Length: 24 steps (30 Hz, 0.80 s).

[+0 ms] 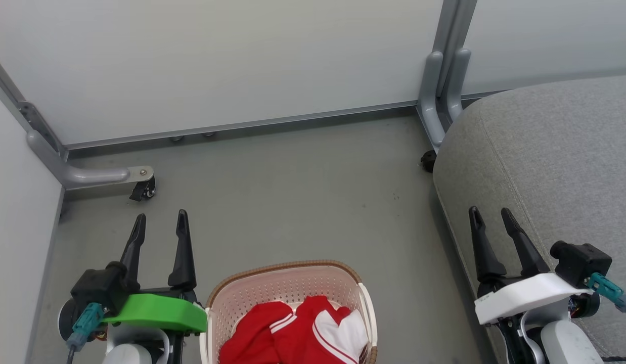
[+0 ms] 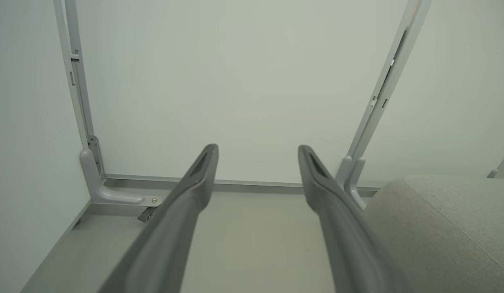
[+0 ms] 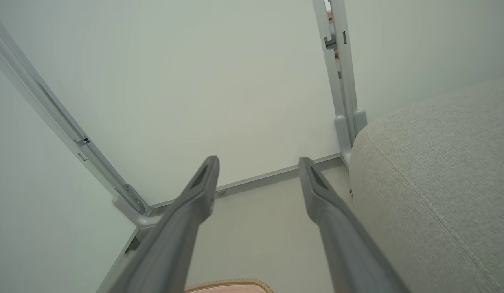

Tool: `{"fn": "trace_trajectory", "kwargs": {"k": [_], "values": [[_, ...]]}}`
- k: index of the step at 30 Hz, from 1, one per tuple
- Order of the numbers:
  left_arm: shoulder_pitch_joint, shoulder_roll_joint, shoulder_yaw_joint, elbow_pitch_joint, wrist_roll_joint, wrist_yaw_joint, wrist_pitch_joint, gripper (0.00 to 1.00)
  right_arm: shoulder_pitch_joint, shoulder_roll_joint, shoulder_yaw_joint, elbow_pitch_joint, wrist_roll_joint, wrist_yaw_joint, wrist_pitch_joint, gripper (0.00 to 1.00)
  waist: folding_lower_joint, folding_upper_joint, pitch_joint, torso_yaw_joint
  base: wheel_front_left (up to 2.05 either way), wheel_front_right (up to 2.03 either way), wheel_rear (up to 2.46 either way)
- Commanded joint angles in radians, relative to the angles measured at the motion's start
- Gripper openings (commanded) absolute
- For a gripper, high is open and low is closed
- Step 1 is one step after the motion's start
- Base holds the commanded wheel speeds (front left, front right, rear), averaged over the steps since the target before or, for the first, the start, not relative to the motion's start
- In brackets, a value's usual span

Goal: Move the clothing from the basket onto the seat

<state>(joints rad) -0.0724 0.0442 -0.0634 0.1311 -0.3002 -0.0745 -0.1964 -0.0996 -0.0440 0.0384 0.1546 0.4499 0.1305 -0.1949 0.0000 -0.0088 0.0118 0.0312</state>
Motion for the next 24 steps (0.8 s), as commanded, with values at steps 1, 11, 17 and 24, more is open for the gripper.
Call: {"fn": "trace_trajectory", "kwargs": {"k": [1, 11, 17, 24], "values": [[-0.021, 0.008, -0.002, -0.010, 0.026, 0.005, -0.011, 1.00, -0.016, -0.006, 0.002, 0.001, -0.025, 0.000, -0.012, 1.00, 0.0000, 0.0065, 0.000, 0.001, 0.00, 0.00, 0.00], [-0.022, 0.008, -0.013, -0.007, 0.115, 0.010, -0.031, 1.00, -0.023, -0.007, 0.008, 0.031, -0.109, 0.000, -0.031, 1.00, 0.0000, 0.0073, 0.001, 0.005, 0.00, 0.00, 0.00], [-0.024, 0.008, -0.018, 0.000, 0.160, 0.011, -0.042, 1.00, -0.027, -0.008, 0.011, 0.037, -0.154, 0.000, -0.043, 1.00, 0.0000, 0.0077, 0.004, 0.007, 0.00, 0.00, 0.00], [-0.027, 0.009, -0.024, 0.002, 0.202, 0.012, -0.054, 1.00, -0.033, -0.008, 0.015, 0.038, -0.203, 0.000, -0.056, 1.00, 0.0000, 0.0082, 0.007, 0.011, 0.00, 0.00, 0.00]]}}
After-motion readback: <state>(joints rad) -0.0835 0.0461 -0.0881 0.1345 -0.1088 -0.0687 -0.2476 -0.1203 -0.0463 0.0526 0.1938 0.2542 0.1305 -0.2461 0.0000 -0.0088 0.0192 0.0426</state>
